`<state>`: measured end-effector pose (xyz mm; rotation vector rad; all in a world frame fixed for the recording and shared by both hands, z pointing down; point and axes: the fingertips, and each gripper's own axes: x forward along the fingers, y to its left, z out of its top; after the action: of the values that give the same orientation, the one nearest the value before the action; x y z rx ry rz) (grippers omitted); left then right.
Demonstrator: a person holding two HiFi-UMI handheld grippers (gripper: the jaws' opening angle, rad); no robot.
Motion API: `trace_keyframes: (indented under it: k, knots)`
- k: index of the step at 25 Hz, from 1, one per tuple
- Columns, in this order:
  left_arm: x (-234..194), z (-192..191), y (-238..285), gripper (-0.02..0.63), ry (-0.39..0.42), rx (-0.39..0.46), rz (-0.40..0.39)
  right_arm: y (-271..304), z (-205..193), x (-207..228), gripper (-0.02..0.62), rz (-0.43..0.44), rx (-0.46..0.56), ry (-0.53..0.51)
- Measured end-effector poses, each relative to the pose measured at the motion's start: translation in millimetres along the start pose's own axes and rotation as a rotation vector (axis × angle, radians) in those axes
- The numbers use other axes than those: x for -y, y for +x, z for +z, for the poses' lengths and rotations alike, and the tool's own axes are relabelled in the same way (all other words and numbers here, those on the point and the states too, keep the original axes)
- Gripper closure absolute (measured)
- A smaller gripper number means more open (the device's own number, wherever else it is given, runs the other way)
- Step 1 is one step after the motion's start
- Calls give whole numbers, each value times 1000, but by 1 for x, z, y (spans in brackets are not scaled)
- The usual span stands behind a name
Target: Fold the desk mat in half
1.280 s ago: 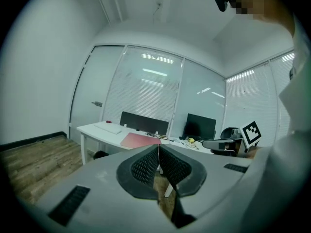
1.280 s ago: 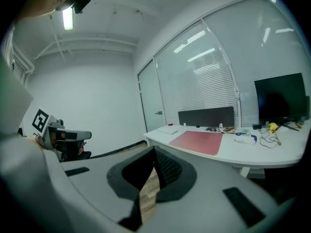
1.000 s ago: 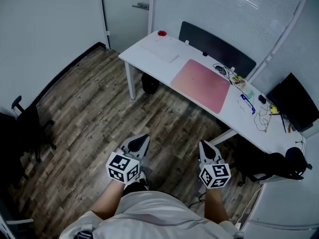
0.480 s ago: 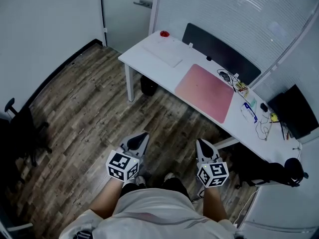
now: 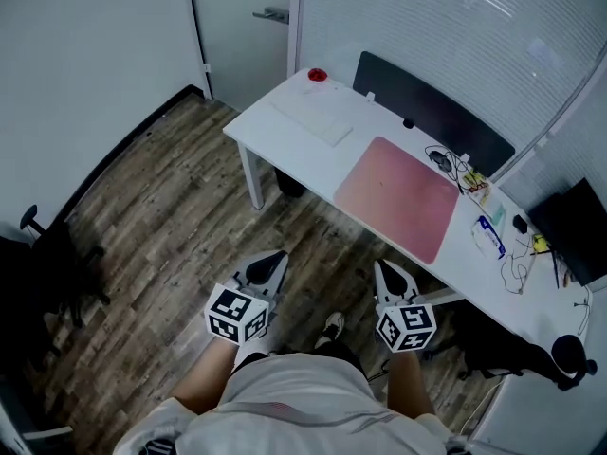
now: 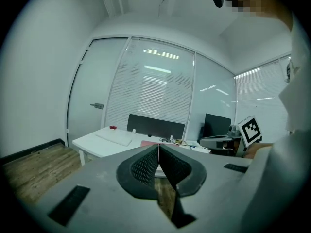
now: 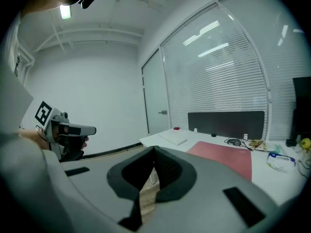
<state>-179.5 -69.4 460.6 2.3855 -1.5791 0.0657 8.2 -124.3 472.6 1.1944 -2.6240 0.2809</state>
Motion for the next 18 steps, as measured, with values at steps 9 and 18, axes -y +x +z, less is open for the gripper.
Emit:
trace_keyframes:
  k: [9, 18]
  knots:
    - [11, 44, 133, 591, 25, -8, -11, 45, 22, 139, 545, -46, 19, 76]
    - [13, 50, 234, 591, 46, -54, -70, 72, 17, 236, 545, -130, -39, 99]
